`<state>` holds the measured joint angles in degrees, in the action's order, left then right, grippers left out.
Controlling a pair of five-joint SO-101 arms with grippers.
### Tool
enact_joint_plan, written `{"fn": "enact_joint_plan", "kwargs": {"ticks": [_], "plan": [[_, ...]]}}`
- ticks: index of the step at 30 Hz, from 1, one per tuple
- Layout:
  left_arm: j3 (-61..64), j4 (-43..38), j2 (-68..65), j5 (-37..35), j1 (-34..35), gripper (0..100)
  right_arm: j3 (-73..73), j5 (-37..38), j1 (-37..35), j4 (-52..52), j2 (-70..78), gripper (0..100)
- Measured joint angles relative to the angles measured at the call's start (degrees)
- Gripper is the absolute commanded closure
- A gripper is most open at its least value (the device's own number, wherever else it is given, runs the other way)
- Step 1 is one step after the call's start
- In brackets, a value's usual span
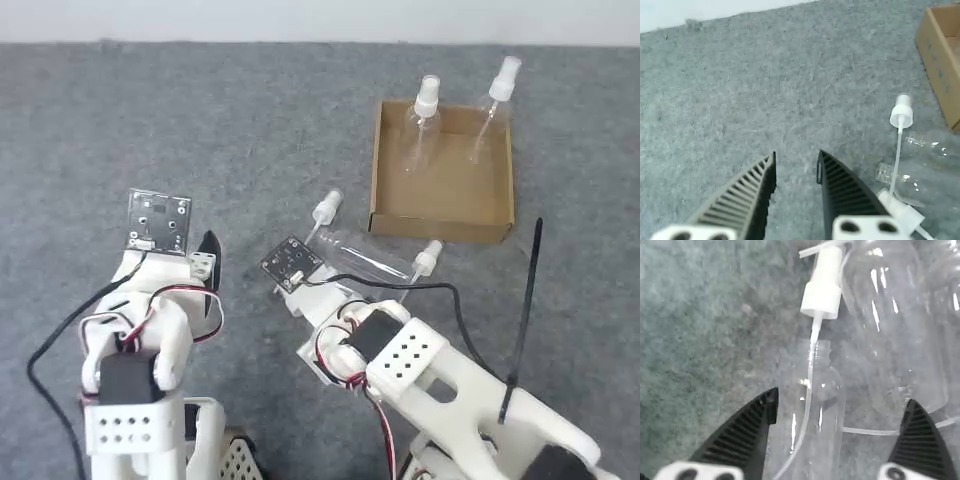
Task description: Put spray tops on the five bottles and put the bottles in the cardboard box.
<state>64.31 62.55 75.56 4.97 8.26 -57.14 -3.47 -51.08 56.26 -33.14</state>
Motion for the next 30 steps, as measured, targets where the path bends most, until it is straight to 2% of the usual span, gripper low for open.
{"fn": "enact_joint_plan", "kwargs": {"ticks": [11,13,17,20,30], "plan": [[0.0,0.0,0.0,0.0,0.0,88,-0.09,0.0,0.26,-5.98,16.09,71.9],[0.0,0.0,0.0,0.0,-0.09,88,0.0,0.0,0.0,-6.33,17.14,75.3],[1.41,0.0,0.0,0.0,0.09,88,0.0,0.0,0.18,-6.42,17.14,90.0],[1.85,0.0,0.0,0.0,0.0,88,0.09,0.0,0.44,-6.42,16.88,97.3],[1.85,0.0,0.0,0.09,-0.09,88,0.09,0.0,1.05,-6.42,17.05,98.6]]}}
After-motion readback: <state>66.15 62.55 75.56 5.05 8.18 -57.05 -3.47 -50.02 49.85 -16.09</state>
